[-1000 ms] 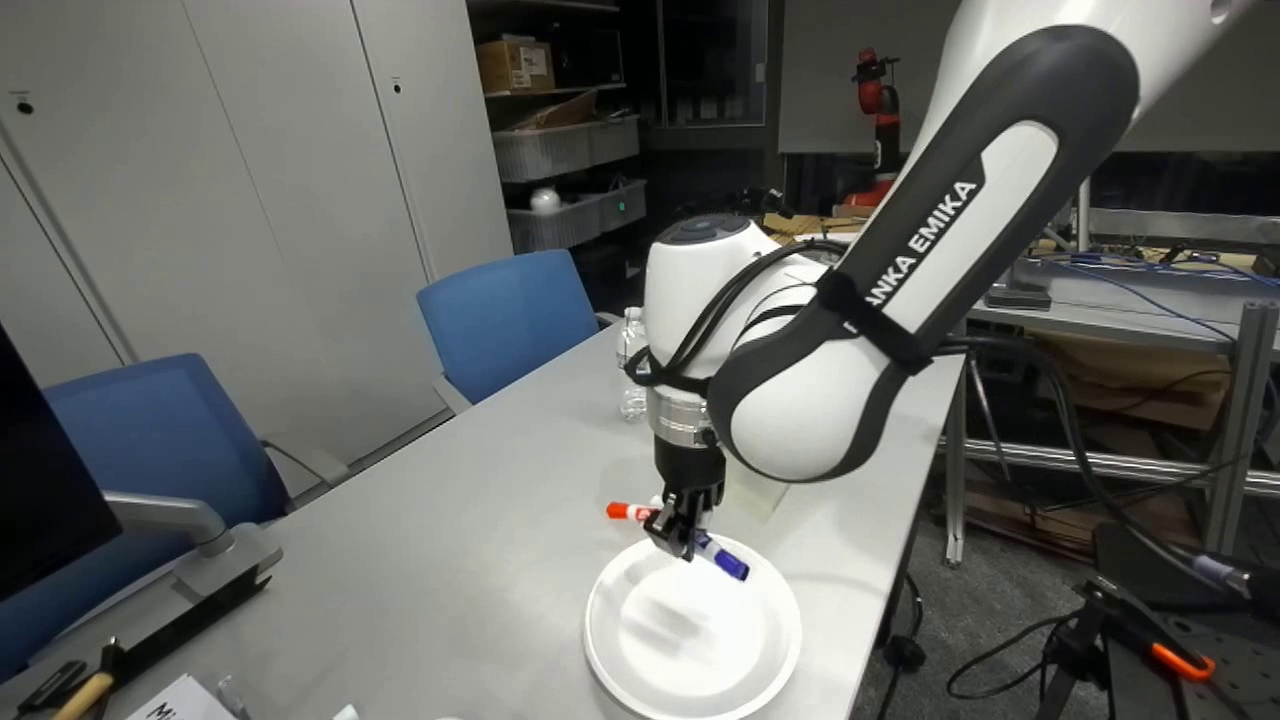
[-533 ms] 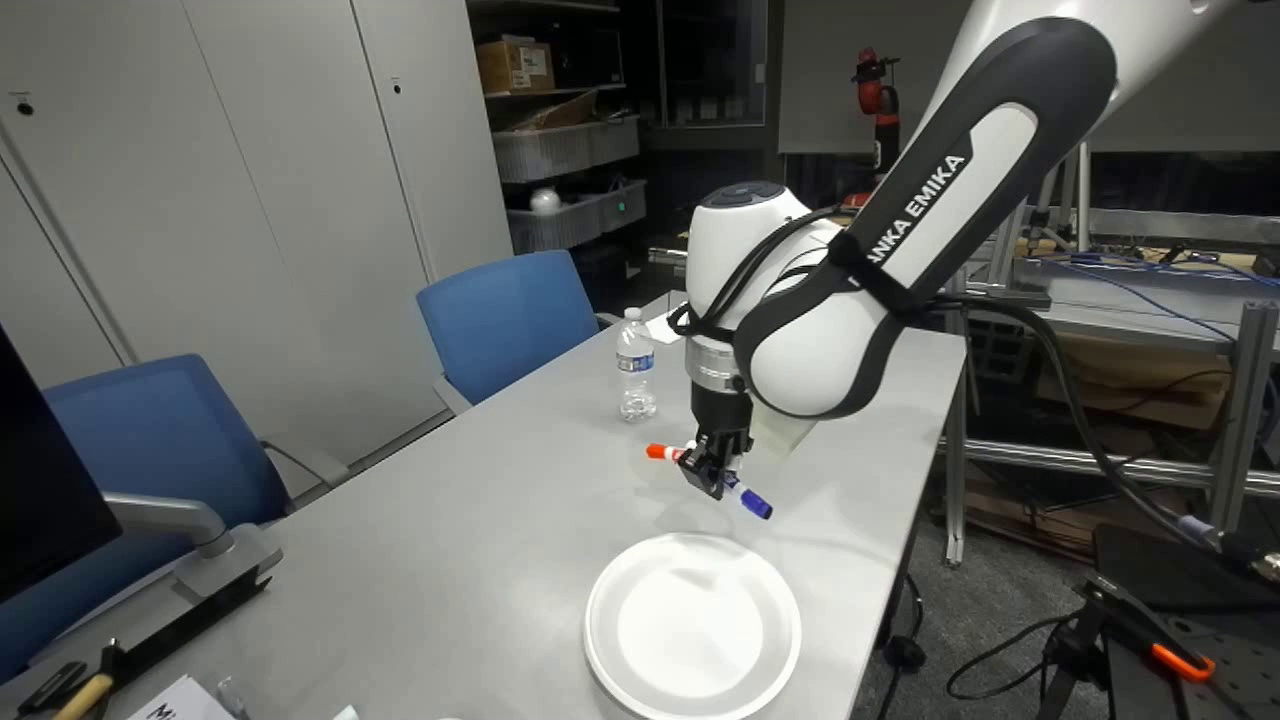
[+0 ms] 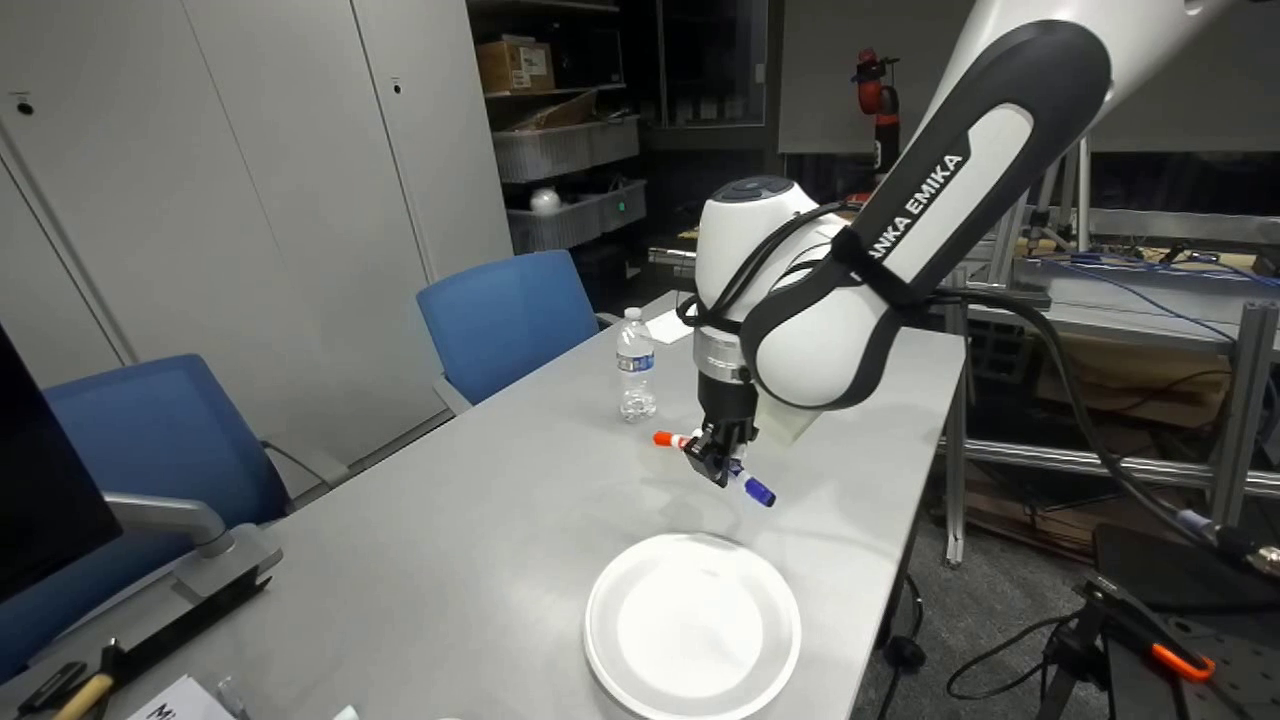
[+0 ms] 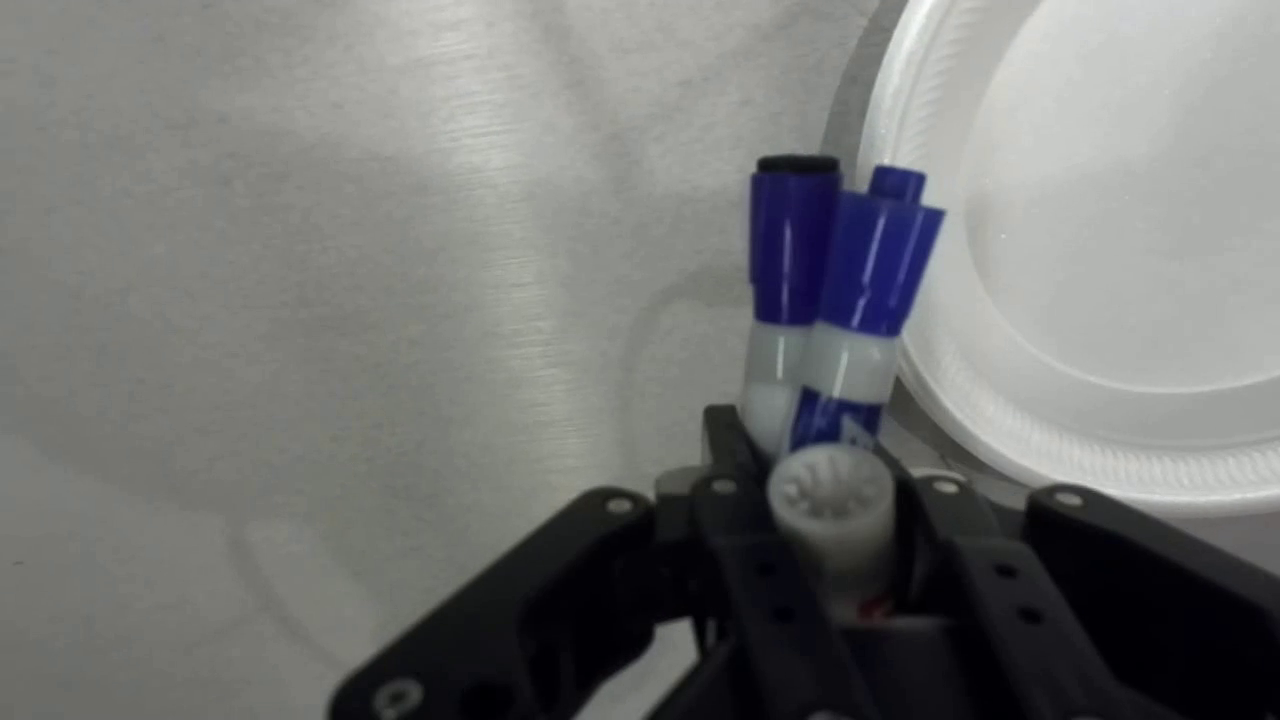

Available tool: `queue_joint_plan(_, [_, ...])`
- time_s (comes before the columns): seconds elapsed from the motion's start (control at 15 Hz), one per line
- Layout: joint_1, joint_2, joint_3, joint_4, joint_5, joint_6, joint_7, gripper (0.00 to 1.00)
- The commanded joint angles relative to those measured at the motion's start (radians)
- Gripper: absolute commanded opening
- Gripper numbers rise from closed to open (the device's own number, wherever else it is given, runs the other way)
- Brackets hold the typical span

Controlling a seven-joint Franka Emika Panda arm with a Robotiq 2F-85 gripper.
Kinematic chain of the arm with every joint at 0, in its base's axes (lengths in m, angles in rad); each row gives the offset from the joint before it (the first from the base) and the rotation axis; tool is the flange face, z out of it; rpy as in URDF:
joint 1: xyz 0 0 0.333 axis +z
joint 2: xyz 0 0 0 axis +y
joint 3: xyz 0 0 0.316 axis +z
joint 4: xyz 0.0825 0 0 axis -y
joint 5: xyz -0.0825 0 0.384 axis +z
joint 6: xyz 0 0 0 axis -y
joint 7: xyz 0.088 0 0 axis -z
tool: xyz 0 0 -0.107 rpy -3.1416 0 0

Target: Move the markers from the plate to the table

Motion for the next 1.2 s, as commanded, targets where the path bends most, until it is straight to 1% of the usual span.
queue_joint_plan(0.0, [-0.002, 0.026, -0.004, 0.027, -0.010, -0.002, 0.008, 0.06])
queue_joint_plan(0.27, [-0.008, 0.109, -0.023, 0.081, -0.008, 0.012, 0.020, 0.06])
queue_joint_plan(0.6, [-0.023, 0.188, -0.025, 0.130, 0.019, -0.002, 0.013, 0.06])
queue_joint_plan(1.13, [-0.061, 0.212, 0.004, 0.151, 0.074, -0.022, -0.012, 0.06])
